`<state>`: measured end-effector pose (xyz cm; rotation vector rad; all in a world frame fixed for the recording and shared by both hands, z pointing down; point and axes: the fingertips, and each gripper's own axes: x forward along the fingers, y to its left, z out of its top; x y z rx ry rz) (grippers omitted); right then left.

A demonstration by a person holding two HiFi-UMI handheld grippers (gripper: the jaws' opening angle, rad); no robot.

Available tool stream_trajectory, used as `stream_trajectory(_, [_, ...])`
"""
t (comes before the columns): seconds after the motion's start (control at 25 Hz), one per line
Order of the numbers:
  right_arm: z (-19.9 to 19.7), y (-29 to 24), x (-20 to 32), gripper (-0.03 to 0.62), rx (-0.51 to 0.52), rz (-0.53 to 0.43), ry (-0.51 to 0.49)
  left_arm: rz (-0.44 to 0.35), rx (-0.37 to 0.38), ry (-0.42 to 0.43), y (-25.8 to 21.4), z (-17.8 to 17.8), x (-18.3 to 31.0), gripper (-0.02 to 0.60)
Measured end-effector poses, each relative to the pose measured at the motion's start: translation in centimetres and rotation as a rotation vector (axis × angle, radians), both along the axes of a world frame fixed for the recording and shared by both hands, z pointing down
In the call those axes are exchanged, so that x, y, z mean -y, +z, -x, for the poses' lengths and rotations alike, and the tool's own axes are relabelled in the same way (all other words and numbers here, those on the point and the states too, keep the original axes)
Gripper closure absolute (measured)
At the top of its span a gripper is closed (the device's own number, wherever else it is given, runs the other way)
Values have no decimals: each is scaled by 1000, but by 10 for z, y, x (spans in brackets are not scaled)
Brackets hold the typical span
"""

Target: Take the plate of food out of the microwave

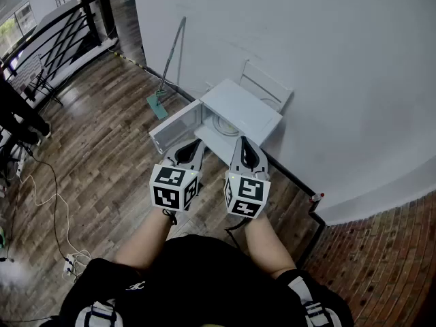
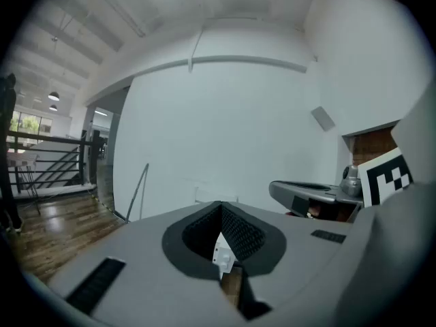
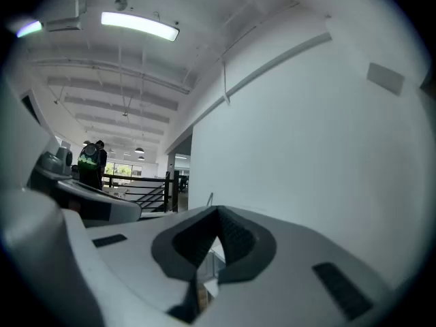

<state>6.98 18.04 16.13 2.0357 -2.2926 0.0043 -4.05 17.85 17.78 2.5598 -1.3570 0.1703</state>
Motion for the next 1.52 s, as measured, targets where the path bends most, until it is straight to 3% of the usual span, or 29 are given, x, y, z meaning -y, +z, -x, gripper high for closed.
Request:
stream_trajectory(0.8, [47,23,5,582,48,62,13,37,-70,38,19,43,11,583])
stream_trajectory(1.0, [67,18,10,582,91,13,-10,48,-78,59,26,59,23,583])
stream_trajectory(1.16, [68,19,13,582,85,18,39,52,-91,83,27,67,29,583])
stream_trajectory(1.4, [66,28,18,582,190,51,23,67,-122,95,31,71,40,583])
stream_trajectory(1.52, [65,34,29,582,196,69,13,77,-111,92,38,69,48,583])
